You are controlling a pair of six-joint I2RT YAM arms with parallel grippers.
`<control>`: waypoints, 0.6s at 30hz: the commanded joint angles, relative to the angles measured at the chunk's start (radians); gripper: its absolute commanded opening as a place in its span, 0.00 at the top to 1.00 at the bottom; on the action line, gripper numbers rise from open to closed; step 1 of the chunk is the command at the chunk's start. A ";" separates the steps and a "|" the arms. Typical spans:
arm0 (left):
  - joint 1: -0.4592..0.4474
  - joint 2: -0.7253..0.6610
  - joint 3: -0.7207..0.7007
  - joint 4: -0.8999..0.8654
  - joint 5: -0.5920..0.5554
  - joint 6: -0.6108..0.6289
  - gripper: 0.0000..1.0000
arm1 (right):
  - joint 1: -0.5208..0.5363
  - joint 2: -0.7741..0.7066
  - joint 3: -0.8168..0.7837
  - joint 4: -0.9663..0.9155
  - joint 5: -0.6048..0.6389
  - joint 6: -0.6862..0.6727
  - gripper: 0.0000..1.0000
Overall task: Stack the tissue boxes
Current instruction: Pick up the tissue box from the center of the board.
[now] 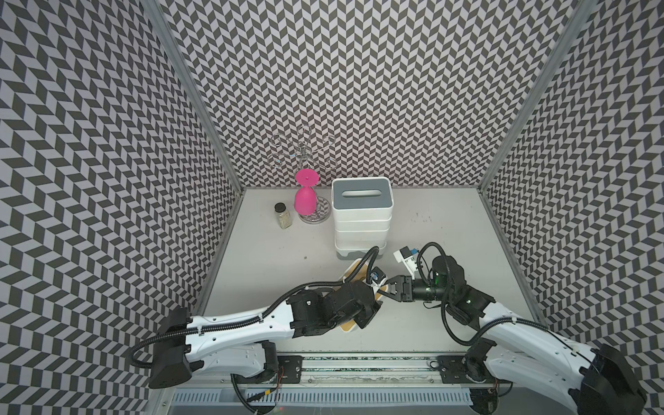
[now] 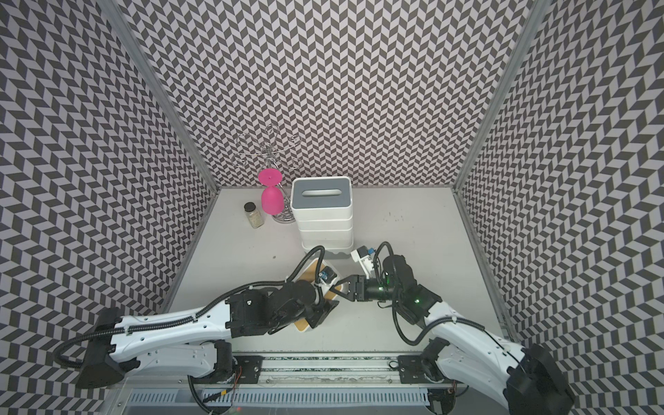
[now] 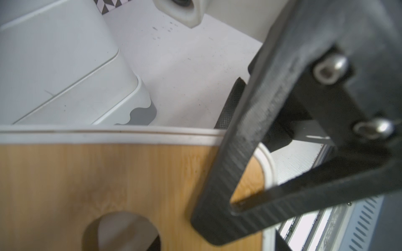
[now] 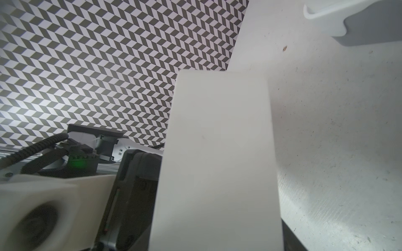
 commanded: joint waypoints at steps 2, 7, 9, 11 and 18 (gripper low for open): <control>-0.017 -0.104 0.076 0.032 0.095 0.014 0.37 | -0.001 -0.068 0.055 -0.008 0.061 -0.003 0.58; -0.018 -0.220 0.115 0.050 0.119 0.005 0.33 | -0.001 -0.140 0.088 -0.072 0.095 -0.002 0.59; -0.018 -0.242 0.167 0.021 0.082 -0.002 0.32 | -0.001 -0.170 0.095 -0.067 0.113 0.017 0.59; -0.018 -0.257 0.221 0.007 0.051 -0.006 0.31 | -0.001 -0.191 0.118 -0.064 0.126 0.030 0.60; -0.018 -0.254 0.405 0.013 -0.086 -0.031 0.24 | 0.000 -0.171 0.298 -0.085 0.148 0.036 0.58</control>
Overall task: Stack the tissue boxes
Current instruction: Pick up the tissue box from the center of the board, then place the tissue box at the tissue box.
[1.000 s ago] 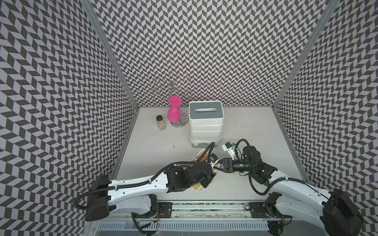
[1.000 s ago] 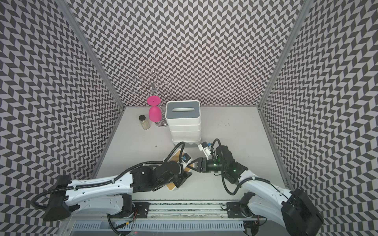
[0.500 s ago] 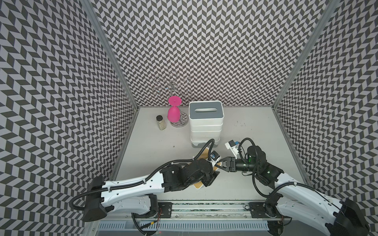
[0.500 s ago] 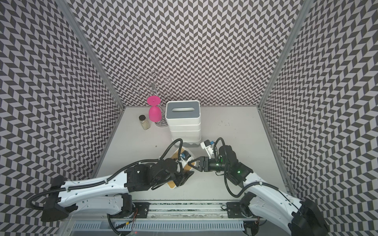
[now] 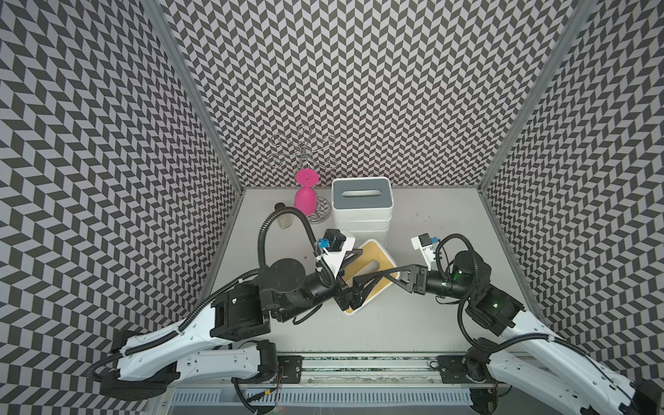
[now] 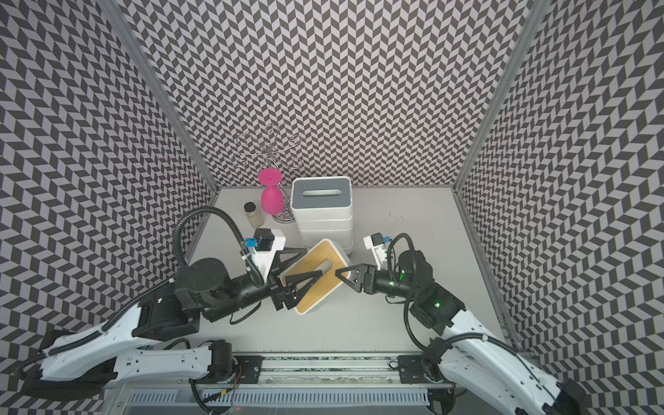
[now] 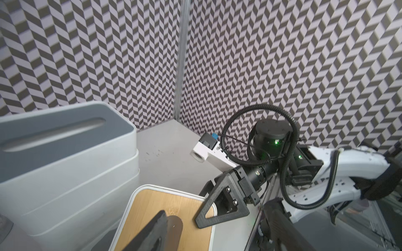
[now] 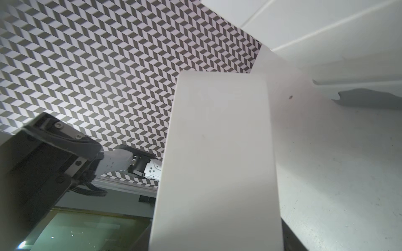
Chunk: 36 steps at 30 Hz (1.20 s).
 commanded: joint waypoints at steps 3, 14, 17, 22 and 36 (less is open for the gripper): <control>-0.001 0.009 0.118 -0.003 -0.147 -0.032 0.23 | 0.000 0.019 0.171 0.126 0.022 0.031 0.58; 0.108 0.117 0.358 -0.055 -0.255 -0.051 0.18 | -0.030 0.166 0.400 0.218 0.144 0.090 0.58; 0.242 0.149 0.387 -0.046 -0.133 -0.064 0.17 | -0.062 0.194 0.410 0.284 0.162 0.141 0.59; 0.470 0.200 0.403 0.001 0.138 -0.147 0.15 | -0.124 0.231 0.441 0.320 0.233 0.160 0.59; 0.781 0.320 0.292 0.123 0.405 -0.262 0.13 | -0.220 0.396 0.498 0.447 0.279 0.237 0.59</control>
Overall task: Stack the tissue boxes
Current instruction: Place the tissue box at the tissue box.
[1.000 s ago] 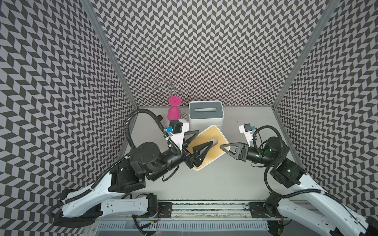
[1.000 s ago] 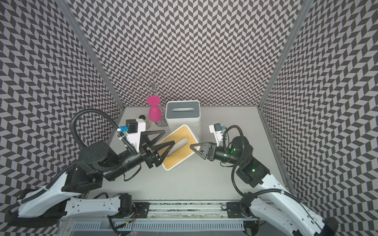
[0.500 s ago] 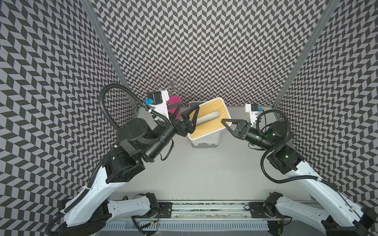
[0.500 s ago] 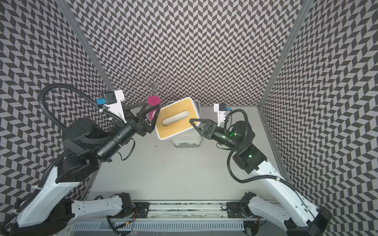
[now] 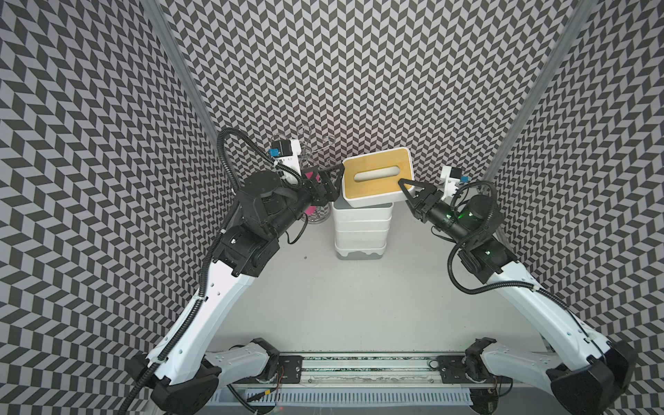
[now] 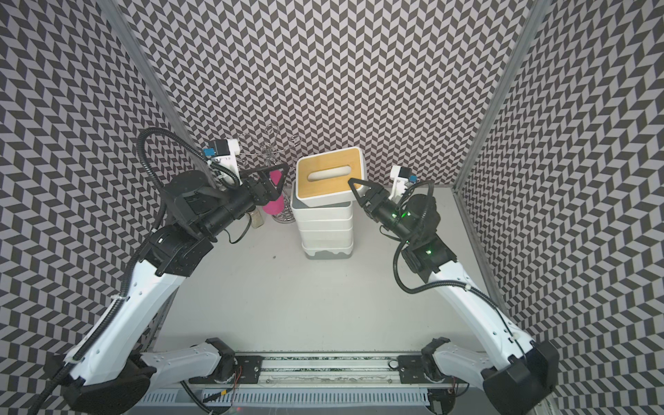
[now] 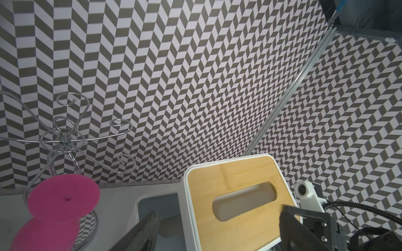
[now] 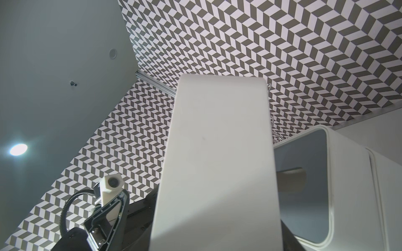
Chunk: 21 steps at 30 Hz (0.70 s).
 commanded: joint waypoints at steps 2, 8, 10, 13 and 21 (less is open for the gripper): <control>0.058 0.023 -0.033 0.062 0.126 -0.050 0.12 | -0.010 0.044 0.093 0.177 -0.003 0.034 0.59; 0.088 0.090 -0.008 0.038 0.117 -0.060 0.09 | -0.012 0.092 0.107 0.193 -0.022 0.044 0.59; 0.093 0.113 0.006 0.033 0.121 -0.060 0.09 | -0.011 0.104 0.114 0.178 -0.030 0.037 0.59; 0.093 0.148 0.012 0.034 0.140 -0.061 0.09 | -0.012 0.120 0.116 0.171 -0.042 0.035 0.58; 0.090 0.214 0.036 0.047 0.156 -0.069 0.12 | -0.012 0.138 0.122 0.145 -0.056 0.019 0.57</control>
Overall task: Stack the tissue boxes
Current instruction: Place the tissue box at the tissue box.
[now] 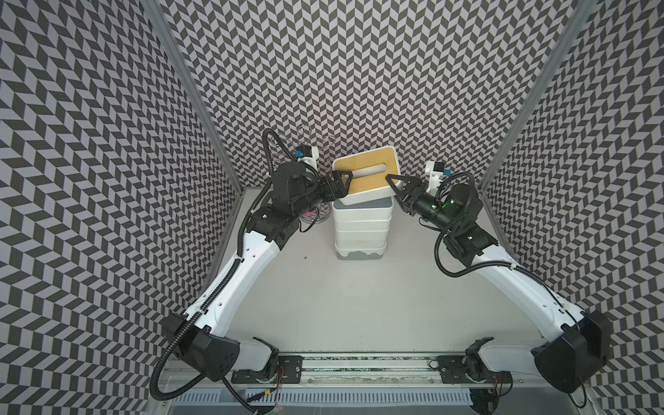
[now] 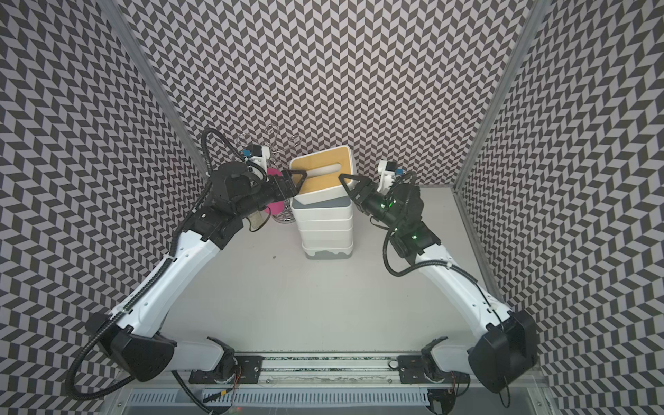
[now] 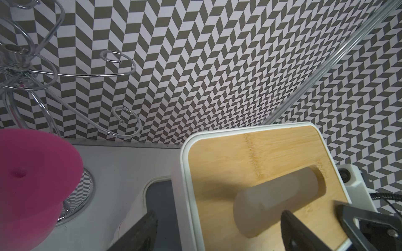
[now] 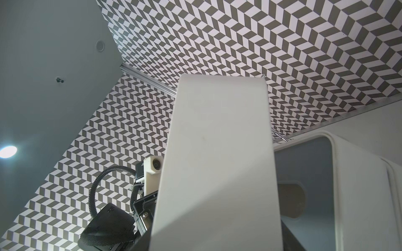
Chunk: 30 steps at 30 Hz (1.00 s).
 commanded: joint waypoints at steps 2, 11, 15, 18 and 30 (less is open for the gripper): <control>-0.001 0.023 0.049 0.024 0.017 -0.002 0.13 | -0.004 -0.005 0.053 0.110 -0.012 0.006 0.57; -0.007 0.062 0.063 -0.006 -0.050 0.011 0.19 | -0.005 0.005 0.027 0.114 -0.036 0.003 0.48; -0.011 0.083 0.073 -0.022 -0.073 0.014 0.21 | -0.006 0.003 0.020 0.103 -0.034 -0.013 0.38; -0.019 0.091 0.077 -0.036 -0.110 0.020 0.21 | -0.007 0.003 0.015 0.088 -0.034 -0.017 0.32; -0.039 0.113 0.080 -0.054 -0.181 0.035 0.22 | -0.017 -0.031 0.009 0.035 -0.002 -0.058 0.17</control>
